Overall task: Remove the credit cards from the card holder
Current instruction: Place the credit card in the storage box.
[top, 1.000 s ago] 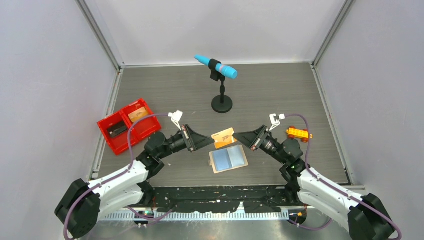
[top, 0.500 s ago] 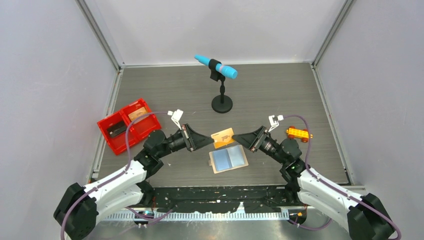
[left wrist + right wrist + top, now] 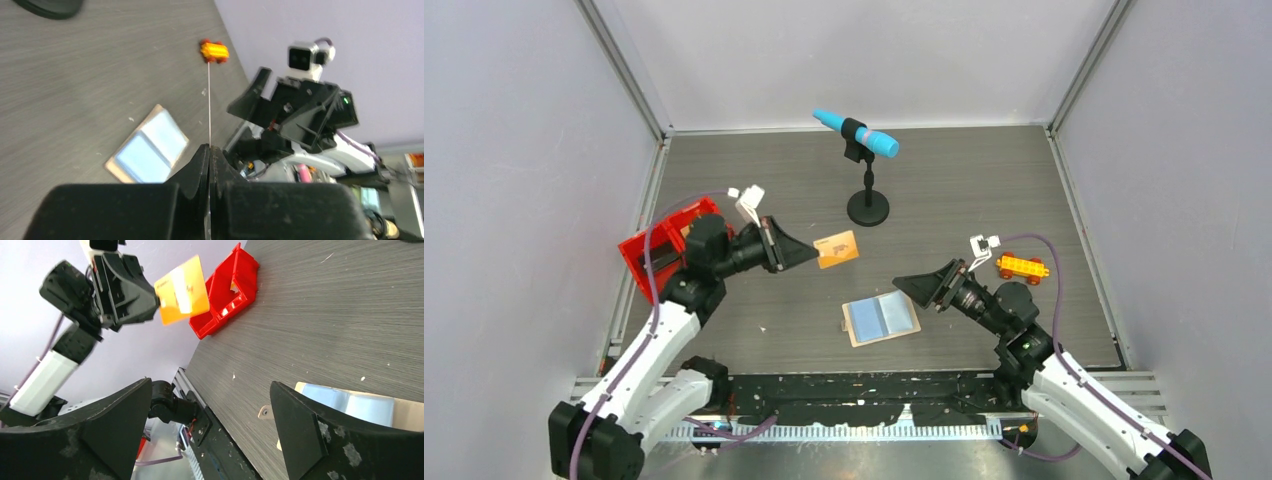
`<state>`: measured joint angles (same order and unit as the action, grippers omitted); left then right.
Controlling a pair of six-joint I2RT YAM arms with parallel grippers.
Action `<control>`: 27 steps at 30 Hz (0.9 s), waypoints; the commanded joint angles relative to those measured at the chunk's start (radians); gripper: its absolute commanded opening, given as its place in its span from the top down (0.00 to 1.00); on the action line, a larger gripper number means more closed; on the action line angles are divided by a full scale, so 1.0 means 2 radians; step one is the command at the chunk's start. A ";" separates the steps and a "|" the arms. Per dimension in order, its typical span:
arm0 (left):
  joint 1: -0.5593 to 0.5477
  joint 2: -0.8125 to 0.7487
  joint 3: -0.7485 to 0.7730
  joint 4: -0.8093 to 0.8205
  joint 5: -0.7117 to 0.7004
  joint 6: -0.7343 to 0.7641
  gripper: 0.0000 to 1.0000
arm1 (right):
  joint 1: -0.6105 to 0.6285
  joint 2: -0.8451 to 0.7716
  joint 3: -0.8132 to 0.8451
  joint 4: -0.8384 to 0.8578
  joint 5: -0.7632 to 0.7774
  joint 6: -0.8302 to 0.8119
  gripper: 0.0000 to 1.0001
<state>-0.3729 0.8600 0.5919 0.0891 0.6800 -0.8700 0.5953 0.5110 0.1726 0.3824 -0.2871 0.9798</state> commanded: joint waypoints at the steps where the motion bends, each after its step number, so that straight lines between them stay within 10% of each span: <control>1: 0.072 0.016 0.100 -0.230 0.034 0.143 1.00 | -0.001 -0.016 0.021 -0.041 0.008 -0.037 0.05; 27: 0.397 0.247 0.375 -0.478 -0.047 0.266 1.00 | -0.001 -0.144 0.005 -0.164 -0.008 -0.077 0.05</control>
<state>0.3576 1.2831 1.2644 -0.7967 0.5980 -0.3725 0.5953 0.2543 0.1757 0.0776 -0.3187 0.8577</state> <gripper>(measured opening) 0.008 0.955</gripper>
